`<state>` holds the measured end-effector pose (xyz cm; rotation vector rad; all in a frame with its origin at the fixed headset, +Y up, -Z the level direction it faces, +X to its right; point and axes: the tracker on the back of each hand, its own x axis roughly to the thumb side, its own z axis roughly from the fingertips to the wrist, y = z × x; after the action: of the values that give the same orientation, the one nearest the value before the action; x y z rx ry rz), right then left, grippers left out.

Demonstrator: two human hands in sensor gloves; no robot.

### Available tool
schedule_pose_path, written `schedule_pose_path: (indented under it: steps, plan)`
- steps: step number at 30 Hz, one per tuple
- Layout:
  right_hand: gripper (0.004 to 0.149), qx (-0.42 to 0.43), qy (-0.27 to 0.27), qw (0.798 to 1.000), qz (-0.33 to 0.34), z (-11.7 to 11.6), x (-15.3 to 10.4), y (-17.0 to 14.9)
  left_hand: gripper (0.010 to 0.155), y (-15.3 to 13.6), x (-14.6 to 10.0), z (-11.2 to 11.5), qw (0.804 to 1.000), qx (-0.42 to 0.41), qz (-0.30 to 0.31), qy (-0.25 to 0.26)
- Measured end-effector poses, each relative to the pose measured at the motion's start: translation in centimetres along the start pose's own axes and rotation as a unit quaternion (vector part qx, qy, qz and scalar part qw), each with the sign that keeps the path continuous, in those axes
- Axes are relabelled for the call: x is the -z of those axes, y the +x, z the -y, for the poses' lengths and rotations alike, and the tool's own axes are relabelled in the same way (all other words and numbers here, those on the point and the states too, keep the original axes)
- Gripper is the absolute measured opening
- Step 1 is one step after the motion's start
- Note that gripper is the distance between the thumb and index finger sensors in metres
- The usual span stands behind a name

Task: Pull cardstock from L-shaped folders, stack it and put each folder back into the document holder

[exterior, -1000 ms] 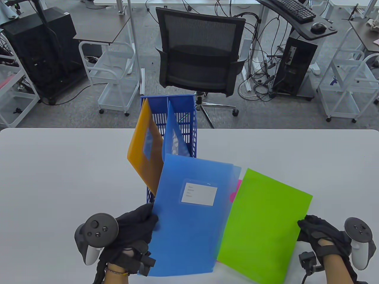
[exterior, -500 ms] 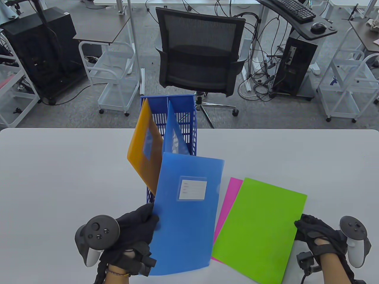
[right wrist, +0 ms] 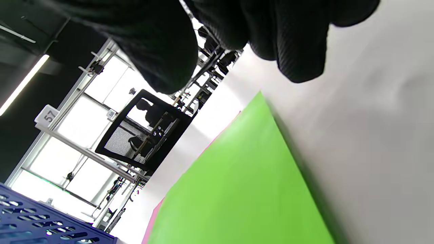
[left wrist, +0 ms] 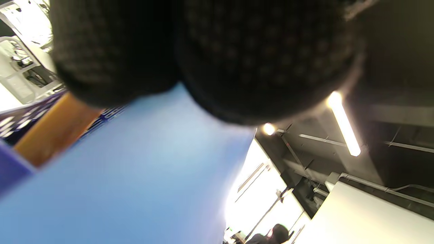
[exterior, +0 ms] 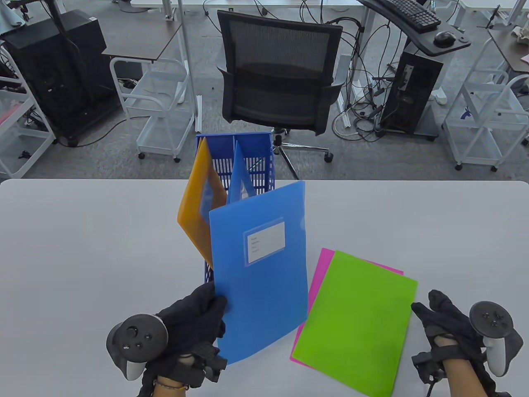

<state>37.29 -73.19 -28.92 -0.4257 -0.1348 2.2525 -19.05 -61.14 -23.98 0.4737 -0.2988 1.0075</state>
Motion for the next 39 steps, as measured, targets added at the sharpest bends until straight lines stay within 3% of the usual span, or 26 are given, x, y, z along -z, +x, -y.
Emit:
schedule_pose_path:
  steps: [3, 11, 18, 29, 39]
  plan:
    - [0.072, -0.040, -0.024, 0.998, 0.044, 0.2, -0.5, 1.2, 0.041, 0.5, -0.2, -0.3, 0.999, -0.021, 0.016, 0.025]
    - [0.075, -0.107, -0.021, 0.983, 0.145, -0.8, -1.7, 3.8, 0.040, 2.1, -1.0, -1.6, 0.982, -0.120, 0.062, 0.133]
    - [0.082, -0.165, -0.011, 0.966, 0.201, -1.3, -2.6, 5.2, 0.039, 3.6, -1.5, -2.4, 0.968, -0.115, 0.087, 0.206]
    - [0.088, -0.192, 0.036, 0.955, 0.223, -2.0, -3.0, 5.7, 0.038, 4.8, 0.0, 0.1, 0.973, -0.043, 0.048, 0.221]
    - [0.086, -0.200, 0.037, 0.949, 0.240, -2.5, -3.2, 6.0, 0.038, 4.2, 1.6, 2.7, 0.972, 0.010, -0.016, 0.236]
